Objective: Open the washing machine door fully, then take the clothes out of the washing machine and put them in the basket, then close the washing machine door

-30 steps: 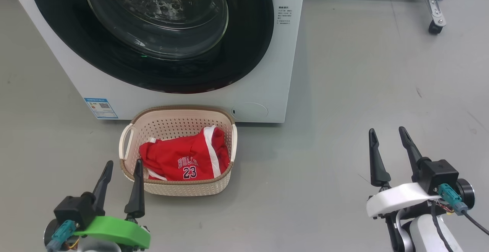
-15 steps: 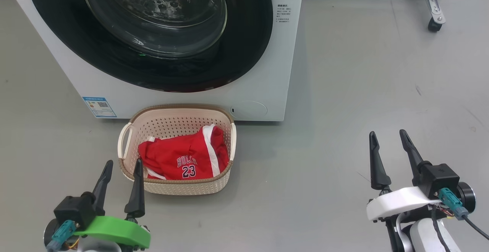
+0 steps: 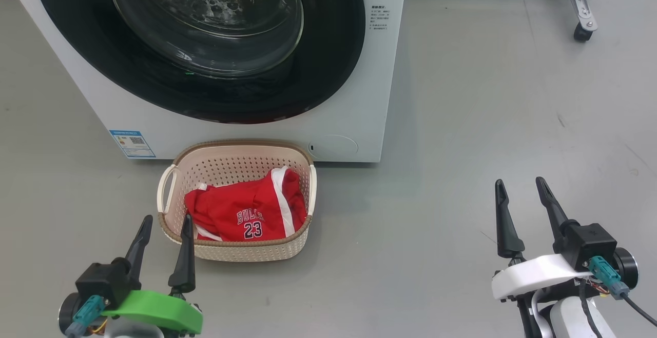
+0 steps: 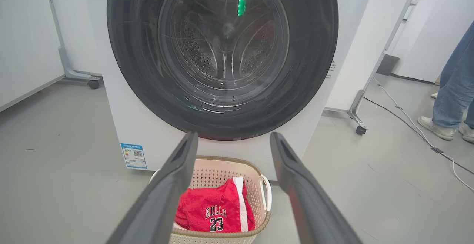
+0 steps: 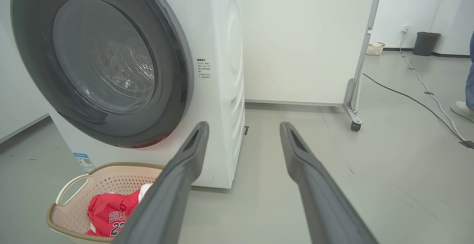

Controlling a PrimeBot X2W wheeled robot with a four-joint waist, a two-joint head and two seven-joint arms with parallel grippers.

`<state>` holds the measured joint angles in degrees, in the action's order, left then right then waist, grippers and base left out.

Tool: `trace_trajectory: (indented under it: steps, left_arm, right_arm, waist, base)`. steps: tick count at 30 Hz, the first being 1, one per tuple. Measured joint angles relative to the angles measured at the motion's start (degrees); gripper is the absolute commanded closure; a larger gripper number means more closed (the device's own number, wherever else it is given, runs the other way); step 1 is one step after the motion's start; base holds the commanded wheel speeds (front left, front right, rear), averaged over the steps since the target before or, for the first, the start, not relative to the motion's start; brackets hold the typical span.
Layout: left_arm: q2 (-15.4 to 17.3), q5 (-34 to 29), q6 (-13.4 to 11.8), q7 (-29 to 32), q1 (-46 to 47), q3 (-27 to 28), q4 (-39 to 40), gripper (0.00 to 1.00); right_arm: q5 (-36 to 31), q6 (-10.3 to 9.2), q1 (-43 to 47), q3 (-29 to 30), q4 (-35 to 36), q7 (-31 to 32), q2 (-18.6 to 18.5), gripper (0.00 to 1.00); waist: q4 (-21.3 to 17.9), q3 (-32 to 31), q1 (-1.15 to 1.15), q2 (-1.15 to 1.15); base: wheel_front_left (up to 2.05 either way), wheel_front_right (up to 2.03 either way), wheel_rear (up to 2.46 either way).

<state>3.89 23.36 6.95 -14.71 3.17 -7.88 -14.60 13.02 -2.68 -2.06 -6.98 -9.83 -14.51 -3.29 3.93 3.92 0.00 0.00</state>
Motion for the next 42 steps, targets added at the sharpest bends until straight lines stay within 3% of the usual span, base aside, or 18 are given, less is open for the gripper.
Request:
trace_trajectory:
  steps: [42]
  left_arm:
    - [0.48, 2.34, 0.00, 0.00, -0.26, -2.87, -2.21, 0.00]
  right_arm:
    - [0.02, 0.01, 0.33, -0.03, 0.30, 0.00, 0.38, 0.00]
  waist:
    - [-0.15, -0.54, 0.00, 0.00]
  base:
    - [0.00, 0.00, 0.00]
